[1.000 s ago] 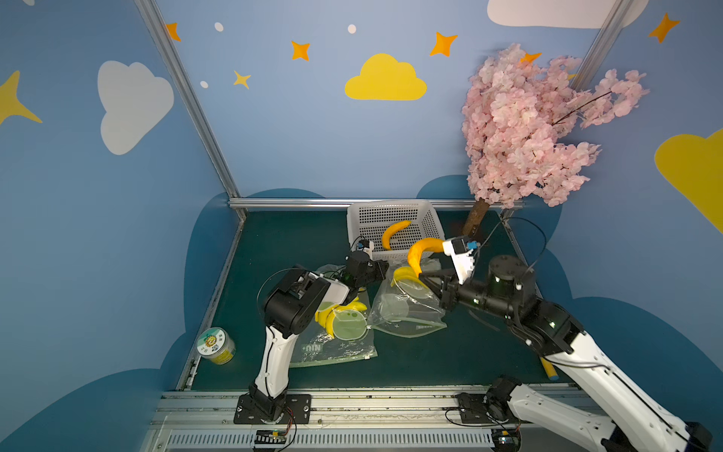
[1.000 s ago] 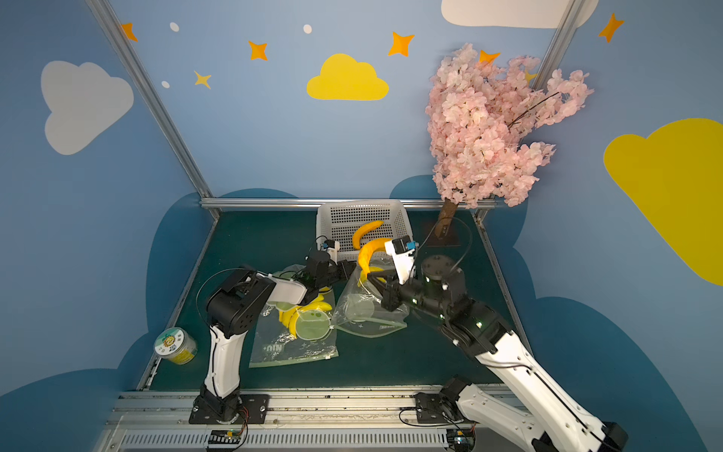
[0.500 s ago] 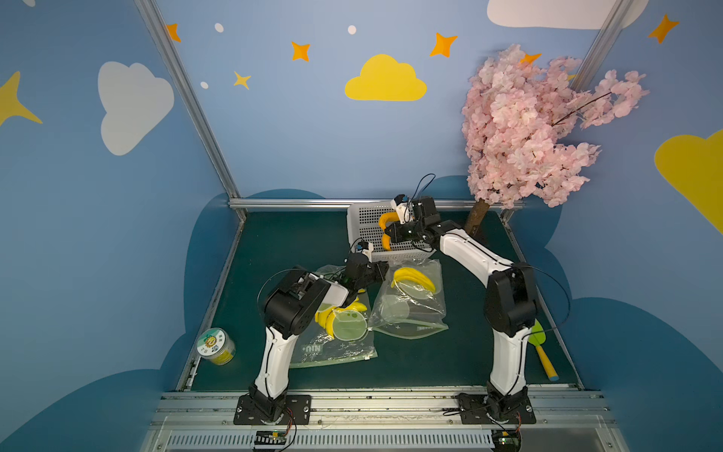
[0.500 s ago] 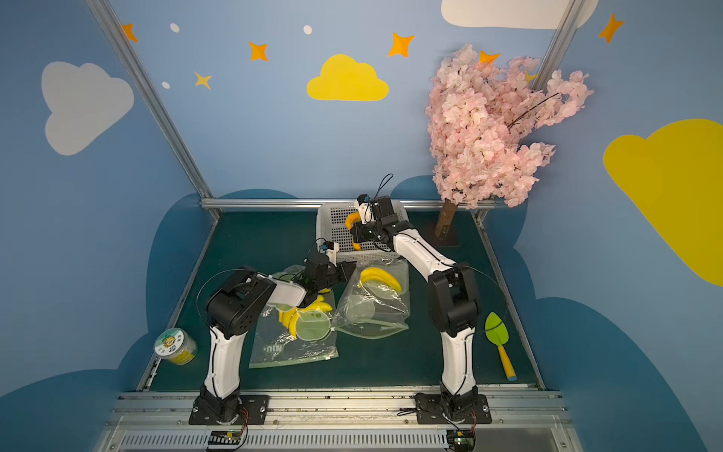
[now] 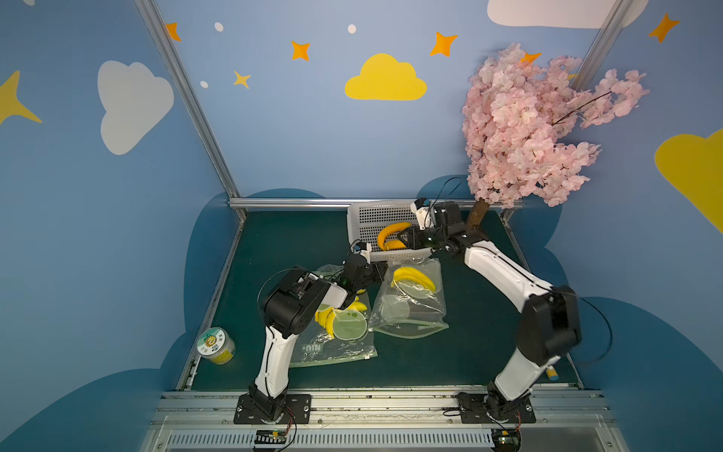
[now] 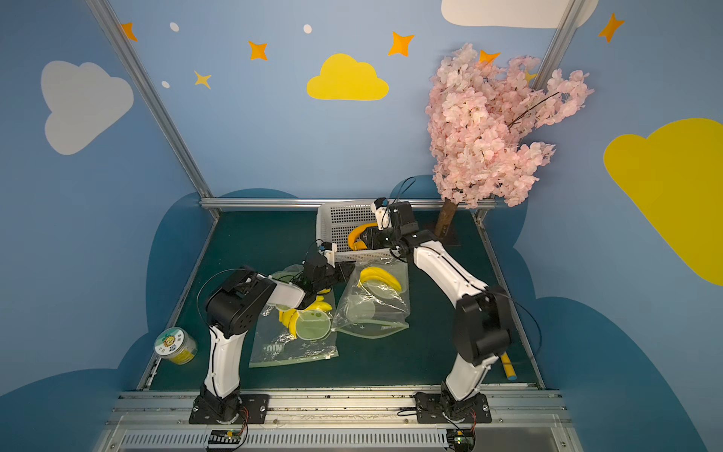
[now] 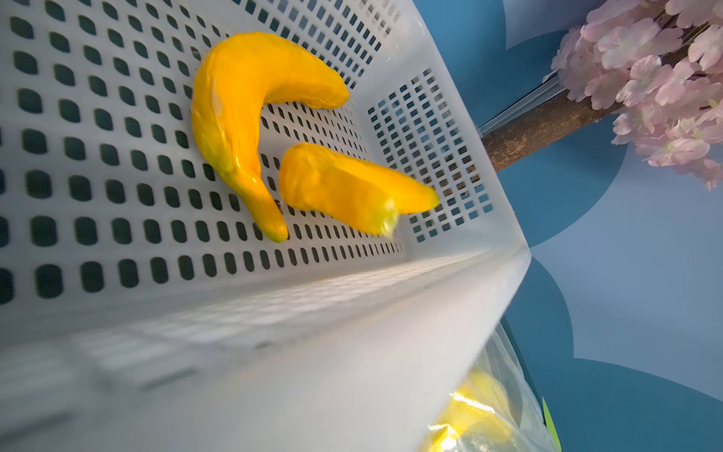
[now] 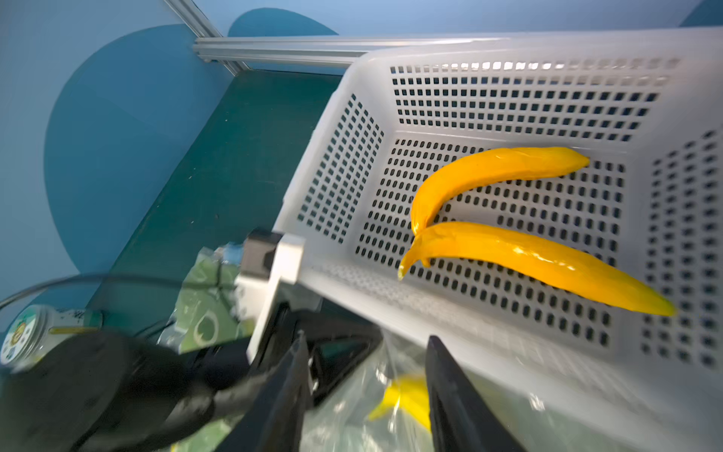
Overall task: Open the zip-top bag and take out the banana
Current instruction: Place the banana in the basket.
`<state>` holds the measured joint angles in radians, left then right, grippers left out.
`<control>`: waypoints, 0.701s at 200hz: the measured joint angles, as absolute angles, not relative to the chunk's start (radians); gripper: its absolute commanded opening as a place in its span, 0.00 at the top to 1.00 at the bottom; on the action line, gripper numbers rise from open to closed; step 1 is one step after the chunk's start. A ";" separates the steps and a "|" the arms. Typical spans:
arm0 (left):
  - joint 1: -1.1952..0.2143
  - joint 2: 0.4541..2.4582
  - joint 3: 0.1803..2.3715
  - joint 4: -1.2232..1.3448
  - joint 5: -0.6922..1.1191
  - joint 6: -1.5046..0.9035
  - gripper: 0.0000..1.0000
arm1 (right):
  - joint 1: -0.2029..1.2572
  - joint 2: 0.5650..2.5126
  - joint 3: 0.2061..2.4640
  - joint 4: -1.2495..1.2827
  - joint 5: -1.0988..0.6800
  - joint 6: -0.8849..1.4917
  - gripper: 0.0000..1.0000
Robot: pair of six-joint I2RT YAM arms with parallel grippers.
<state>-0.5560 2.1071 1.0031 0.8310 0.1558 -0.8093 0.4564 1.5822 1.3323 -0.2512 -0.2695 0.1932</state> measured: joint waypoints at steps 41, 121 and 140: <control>-0.551 2.107 1.003 0.831 0.160 -0.812 0.97 | 0.602 1.008 0.883 -0.268 -0.128 0.183 0.58; -0.550 2.107 1.004 0.828 0.162 -0.812 0.97 | 1.306 0.709 0.462 -0.406 0.285 0.489 0.66; -0.550 2.106 1.004 0.828 0.163 -0.814 0.97 | 1.360 0.816 0.411 -0.289 0.374 0.572 0.67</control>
